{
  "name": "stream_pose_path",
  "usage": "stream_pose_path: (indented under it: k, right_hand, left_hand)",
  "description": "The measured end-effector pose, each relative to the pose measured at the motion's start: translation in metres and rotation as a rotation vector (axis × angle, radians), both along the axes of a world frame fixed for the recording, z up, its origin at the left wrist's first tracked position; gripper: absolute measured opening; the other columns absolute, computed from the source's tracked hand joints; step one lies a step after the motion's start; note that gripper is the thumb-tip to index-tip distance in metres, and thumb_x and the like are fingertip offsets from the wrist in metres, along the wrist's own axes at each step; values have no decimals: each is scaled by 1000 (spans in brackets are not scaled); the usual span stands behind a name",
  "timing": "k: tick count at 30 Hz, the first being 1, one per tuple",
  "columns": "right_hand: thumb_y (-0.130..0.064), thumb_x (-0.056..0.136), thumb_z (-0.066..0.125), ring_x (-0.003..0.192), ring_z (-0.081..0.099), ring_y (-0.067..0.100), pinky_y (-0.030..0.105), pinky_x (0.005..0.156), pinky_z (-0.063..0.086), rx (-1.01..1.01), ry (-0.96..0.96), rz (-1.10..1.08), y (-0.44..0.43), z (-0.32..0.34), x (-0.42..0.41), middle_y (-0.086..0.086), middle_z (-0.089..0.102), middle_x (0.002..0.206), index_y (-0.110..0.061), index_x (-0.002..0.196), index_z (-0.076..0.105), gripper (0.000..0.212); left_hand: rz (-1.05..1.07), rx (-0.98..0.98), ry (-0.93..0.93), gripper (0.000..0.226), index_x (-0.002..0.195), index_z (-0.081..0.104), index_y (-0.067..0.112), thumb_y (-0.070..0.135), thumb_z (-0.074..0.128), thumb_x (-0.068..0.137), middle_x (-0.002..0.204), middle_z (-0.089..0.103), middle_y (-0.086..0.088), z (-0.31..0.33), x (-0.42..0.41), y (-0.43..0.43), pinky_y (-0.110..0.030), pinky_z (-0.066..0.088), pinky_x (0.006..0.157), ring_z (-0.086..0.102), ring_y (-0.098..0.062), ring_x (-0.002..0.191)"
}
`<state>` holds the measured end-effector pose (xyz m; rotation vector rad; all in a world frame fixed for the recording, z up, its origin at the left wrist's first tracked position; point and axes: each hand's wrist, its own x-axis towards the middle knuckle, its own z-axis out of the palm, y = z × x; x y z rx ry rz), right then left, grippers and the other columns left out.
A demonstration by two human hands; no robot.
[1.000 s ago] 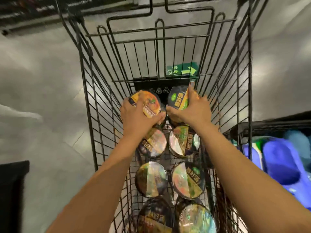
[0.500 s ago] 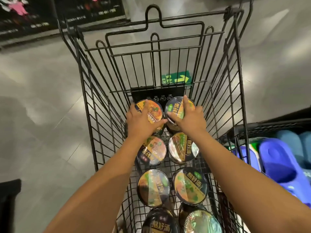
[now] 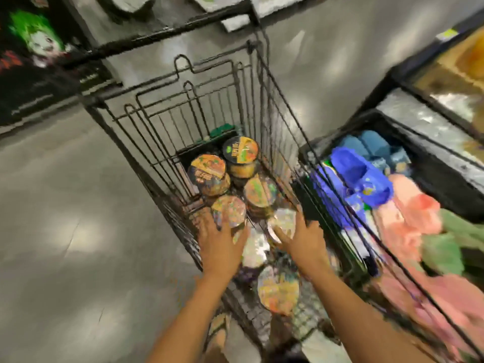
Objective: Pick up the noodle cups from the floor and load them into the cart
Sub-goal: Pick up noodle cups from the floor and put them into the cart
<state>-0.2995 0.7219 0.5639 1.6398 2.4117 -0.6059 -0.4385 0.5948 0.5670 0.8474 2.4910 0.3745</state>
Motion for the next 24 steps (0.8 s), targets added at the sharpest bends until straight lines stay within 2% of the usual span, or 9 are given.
stream_pose_path:
  k: [3,6,10,11,13,14,17,21,24]
  right_hand:
    - [-71,80,48,100,58,46,48,82,52,68,130,-126,-67,-2,63,29,60,113,-2,141,44,92]
    - [-66,83,51,98,59,44,46,80,51,59,45,-283,-129,4,115,26,60,112,-7,146,36,88]
    - [-71,86,39,113,52,36,41,96,42,2,-63,-524,-200,11,174,19,57,122,-11,149,32,87]
    - [-72,86,38,118,49,33,38,99,39,-35,-78,-594,-218,11,187,16,53,126,-15,151,26,87]
    - [-74,86,36,120,46,29,36,100,37,-74,-85,-719,-258,5,211,11,51,127,-20,152,21,87]
    - [-75,85,34,120,46,28,35,99,38,-84,-97,-776,-278,4,221,9,51,127,-22,152,19,87]
    - [-76,85,37,126,42,28,35,101,40,-175,-66,-985,-340,-7,251,11,45,136,-26,153,15,87]
    - [-74,85,41,125,45,30,37,97,42,-200,-30,-1183,-421,-2,282,10,44,140,-25,153,11,89]
    - [-75,85,36,120,47,28,36,94,41,-223,-71,-1301,-482,5,302,8,49,130,-25,154,11,88]
  left_hand:
    - [-258,-2,20,78,154,21,23,69,28,91,161,6,-17,15,40,-46,-48,19,116,7,-36,148]
    - [-481,12,64,80,146,42,18,68,25,85,153,30,-22,23,72,-82,-53,35,107,30,-43,140]
    - [-779,-55,114,77,150,32,25,67,22,86,155,28,-20,25,116,-110,-48,35,109,32,-40,140]
    - [-877,-52,138,72,151,26,26,65,26,90,156,25,-21,27,127,-113,-48,33,111,28,-40,142]
    - [-1066,-139,96,71,155,10,28,63,26,96,162,1,-15,28,151,-122,-46,13,119,3,-36,148]
    - [-1119,-154,96,72,155,12,26,63,26,96,162,2,-15,27,161,-125,-47,13,118,3,-36,148]
    - [-1283,-164,190,72,142,49,21,66,32,88,149,37,-24,23,197,-144,-52,45,102,39,-43,135]
    - [-1542,-289,142,77,155,-3,25,62,30,97,157,-21,-18,16,248,-189,-48,9,118,-10,-40,147]
    - [-1663,-291,176,80,155,-8,26,63,31,96,158,-23,-16,17,283,-224,-47,7,119,-14,-38,147]
